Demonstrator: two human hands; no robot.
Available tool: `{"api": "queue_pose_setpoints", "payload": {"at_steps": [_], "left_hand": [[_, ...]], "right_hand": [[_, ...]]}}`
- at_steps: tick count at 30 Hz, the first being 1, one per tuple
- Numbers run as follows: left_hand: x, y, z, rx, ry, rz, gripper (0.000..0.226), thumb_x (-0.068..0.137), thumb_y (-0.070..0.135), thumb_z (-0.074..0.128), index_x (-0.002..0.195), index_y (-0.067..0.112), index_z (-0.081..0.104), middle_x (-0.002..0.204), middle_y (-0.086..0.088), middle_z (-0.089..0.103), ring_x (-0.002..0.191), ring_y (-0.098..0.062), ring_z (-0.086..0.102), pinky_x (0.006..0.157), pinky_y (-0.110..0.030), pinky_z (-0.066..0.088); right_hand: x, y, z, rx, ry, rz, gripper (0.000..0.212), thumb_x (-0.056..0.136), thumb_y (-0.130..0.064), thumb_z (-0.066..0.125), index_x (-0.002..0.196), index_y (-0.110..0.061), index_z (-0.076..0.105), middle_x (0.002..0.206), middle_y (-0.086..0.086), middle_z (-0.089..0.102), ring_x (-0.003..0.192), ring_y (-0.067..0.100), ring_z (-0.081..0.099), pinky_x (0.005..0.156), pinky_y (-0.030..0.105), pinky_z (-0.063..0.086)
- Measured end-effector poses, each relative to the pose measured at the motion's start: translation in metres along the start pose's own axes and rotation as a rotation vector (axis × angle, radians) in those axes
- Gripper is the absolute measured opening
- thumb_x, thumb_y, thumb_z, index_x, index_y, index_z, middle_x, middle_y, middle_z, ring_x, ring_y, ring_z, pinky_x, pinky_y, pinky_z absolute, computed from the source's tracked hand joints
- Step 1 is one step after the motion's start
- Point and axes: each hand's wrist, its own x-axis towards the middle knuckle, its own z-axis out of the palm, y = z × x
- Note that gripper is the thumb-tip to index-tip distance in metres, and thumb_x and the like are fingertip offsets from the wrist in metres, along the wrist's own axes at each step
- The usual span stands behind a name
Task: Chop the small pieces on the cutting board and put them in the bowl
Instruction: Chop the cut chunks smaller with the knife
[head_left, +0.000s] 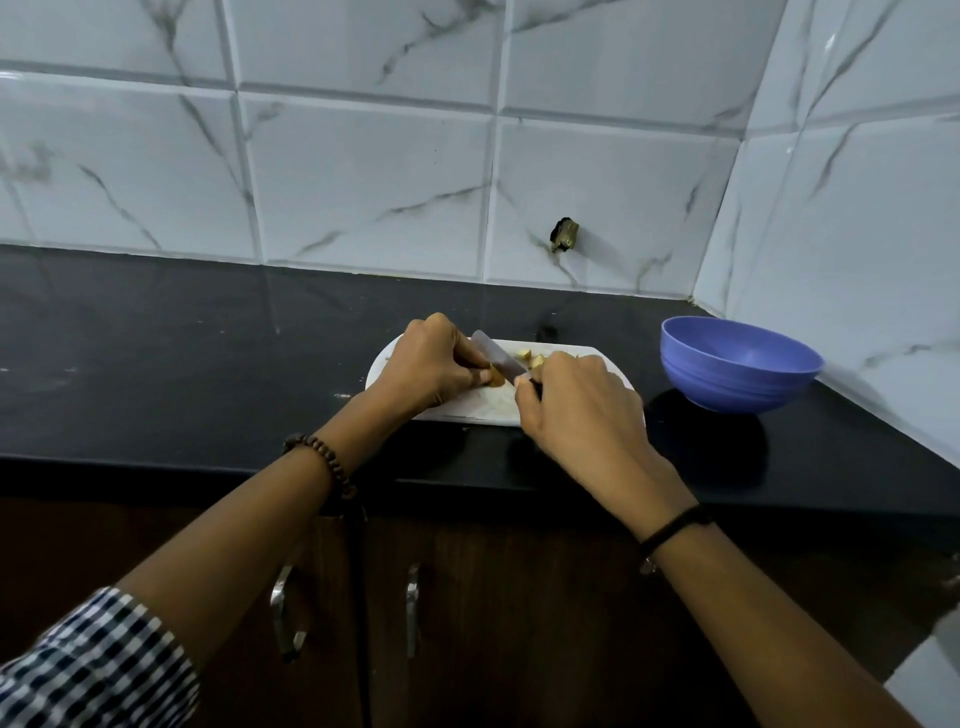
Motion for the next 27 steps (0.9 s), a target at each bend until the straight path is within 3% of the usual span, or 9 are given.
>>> {"api": "queue_pose_setpoints", "payload": {"at_steps": [6, 17, 22, 25, 27], "left_hand": [[0.000, 0.004, 0.002, 0.018, 0.033, 0.021, 0.010, 0.078, 0.011, 0.077, 0.085, 0.015, 0.081, 0.081, 0.001, 0.077, 0.080, -0.007, 0.066, 0.073, -0.025, 0.054], [-0.004, 0.003, 0.007, 0.085, 0.041, 0.011, 0.021, 0.085, 0.025, 0.075, 0.103, 0.016, 0.076, 0.093, -0.001, 0.074, 0.085, -0.011, 0.063, 0.079, -0.026, 0.051], [-0.001, 0.004, 0.006, 0.109, -0.003, -0.006, 0.018, 0.087, 0.024, 0.072, 0.101, 0.015, 0.078, 0.093, -0.002, 0.073, 0.089, -0.014, 0.063, 0.079, -0.026, 0.050], [0.000, 0.003, 0.002, 0.131, -0.006, -0.069, 0.018, 0.085, 0.027, 0.073, 0.094, 0.012, 0.076, 0.093, -0.002, 0.071, 0.092, -0.016, 0.062, 0.082, -0.031, 0.053], [0.002, -0.002, -0.003, 0.168, -0.024, -0.133, 0.019, 0.083, 0.031, 0.072, 0.092, 0.014, 0.074, 0.094, -0.001, 0.070, 0.094, -0.019, 0.063, 0.086, -0.038, 0.054]], "right_hand": [[-0.011, -0.018, -0.003, -0.067, -0.027, -0.003, 0.021, 0.102, -0.022, 0.049, 0.118, -0.010, 0.056, 0.113, 0.008, 0.059, 0.097, 0.026, 0.062, 0.066, 0.033, 0.036], [-0.042, -0.005, -0.030, -0.079, -0.238, -0.034, 0.022, 0.102, -0.031, 0.048, 0.116, -0.015, 0.053, 0.088, 0.000, 0.038, 0.079, 0.016, 0.048, 0.066, 0.031, 0.038], [-0.050, 0.007, -0.042, -0.062, -0.225, -0.034, 0.019, 0.102, -0.037, 0.047, 0.101, -0.019, 0.052, 0.079, -0.004, 0.042, 0.065, 0.010, 0.046, 0.057, 0.027, 0.038], [-0.048, 0.019, -0.050, -0.037, -0.174, -0.039, 0.031, 0.098, -0.043, 0.049, 0.107, -0.019, 0.065, 0.088, 0.001, 0.058, 0.070, 0.017, 0.057, 0.062, 0.033, 0.049], [-0.046, 0.025, -0.056, -0.001, -0.148, -0.035, 0.032, 0.096, -0.045, 0.051, 0.106, -0.022, 0.070, 0.087, 0.003, 0.062, 0.068, 0.018, 0.058, 0.055, 0.030, 0.044]]}}
